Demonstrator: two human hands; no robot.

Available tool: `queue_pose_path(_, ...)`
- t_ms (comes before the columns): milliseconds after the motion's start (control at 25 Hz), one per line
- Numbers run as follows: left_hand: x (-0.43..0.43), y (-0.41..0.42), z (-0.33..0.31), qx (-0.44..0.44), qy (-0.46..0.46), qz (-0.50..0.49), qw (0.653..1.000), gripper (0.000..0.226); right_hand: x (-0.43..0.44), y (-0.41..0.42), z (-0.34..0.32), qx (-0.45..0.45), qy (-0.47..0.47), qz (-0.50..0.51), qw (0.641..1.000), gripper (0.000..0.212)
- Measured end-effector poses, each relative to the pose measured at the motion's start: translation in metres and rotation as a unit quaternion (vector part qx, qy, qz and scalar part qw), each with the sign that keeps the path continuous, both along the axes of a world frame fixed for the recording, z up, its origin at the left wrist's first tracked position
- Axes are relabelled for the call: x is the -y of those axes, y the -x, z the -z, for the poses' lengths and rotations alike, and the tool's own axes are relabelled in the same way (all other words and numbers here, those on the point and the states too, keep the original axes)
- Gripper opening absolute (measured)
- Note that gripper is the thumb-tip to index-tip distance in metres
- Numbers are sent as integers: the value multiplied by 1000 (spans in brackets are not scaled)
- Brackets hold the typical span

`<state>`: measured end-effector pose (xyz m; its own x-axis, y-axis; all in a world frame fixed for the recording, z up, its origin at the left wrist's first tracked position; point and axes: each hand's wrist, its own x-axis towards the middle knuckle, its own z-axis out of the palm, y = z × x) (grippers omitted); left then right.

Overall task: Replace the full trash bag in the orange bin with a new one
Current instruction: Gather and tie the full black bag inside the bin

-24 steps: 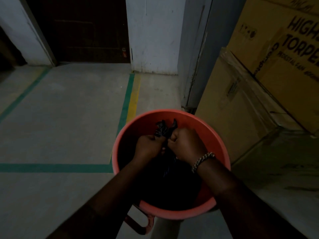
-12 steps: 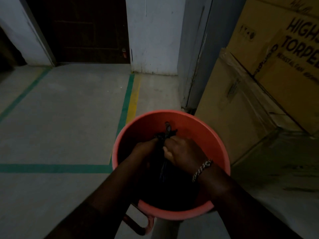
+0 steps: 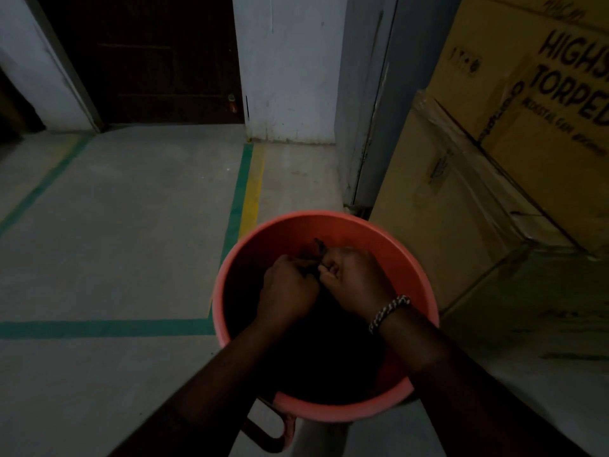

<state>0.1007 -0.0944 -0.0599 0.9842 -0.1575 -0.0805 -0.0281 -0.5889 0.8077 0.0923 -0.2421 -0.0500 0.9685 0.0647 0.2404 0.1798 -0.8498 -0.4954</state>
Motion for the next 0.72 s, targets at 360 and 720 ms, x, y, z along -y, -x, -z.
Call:
queue_pose_path(360,5,-3,7,-10,67,-26,997,28,5,-1,-1,-124,-195,95,968,18)
queue_pose_path(720,0,-2,19,16,-107,57,993,38,-2,5,0,-113,-133,103,979,19)
